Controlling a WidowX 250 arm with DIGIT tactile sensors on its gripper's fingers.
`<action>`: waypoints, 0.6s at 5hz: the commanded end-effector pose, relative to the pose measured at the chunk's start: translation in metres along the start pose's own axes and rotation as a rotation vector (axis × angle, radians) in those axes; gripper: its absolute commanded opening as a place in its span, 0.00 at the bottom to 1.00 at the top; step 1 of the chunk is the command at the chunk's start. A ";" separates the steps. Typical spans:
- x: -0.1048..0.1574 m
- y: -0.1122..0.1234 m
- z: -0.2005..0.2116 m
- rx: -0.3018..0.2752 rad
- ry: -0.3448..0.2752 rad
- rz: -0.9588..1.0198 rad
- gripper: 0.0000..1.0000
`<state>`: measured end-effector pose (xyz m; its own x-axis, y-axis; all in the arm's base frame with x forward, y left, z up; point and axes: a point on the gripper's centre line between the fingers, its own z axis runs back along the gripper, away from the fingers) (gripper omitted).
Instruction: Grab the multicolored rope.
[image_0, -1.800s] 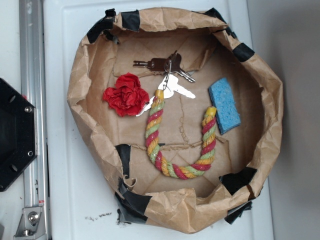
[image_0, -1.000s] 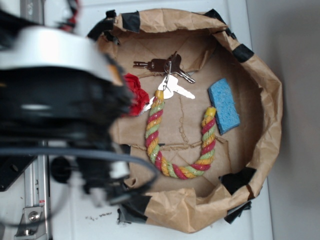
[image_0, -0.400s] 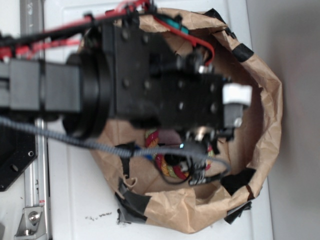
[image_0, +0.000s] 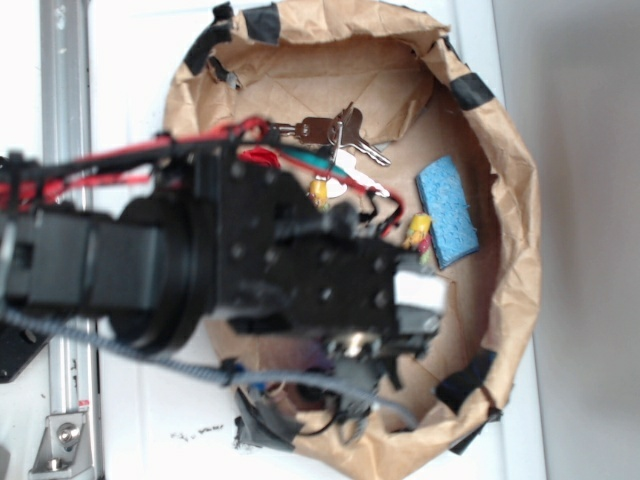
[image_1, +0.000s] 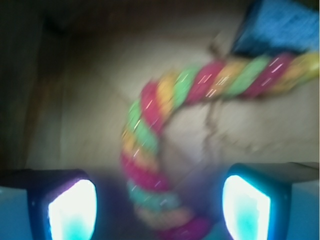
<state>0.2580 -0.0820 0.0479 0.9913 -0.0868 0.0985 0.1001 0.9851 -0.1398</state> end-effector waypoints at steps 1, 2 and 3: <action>0.009 -0.014 -0.031 -0.002 0.019 -0.071 0.00; 0.011 -0.009 -0.030 0.009 0.013 -0.066 0.00; 0.017 -0.001 -0.012 0.022 -0.028 -0.057 0.00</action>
<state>0.2688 -0.0822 0.0239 0.9868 -0.1435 0.0752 0.1511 0.9828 -0.1066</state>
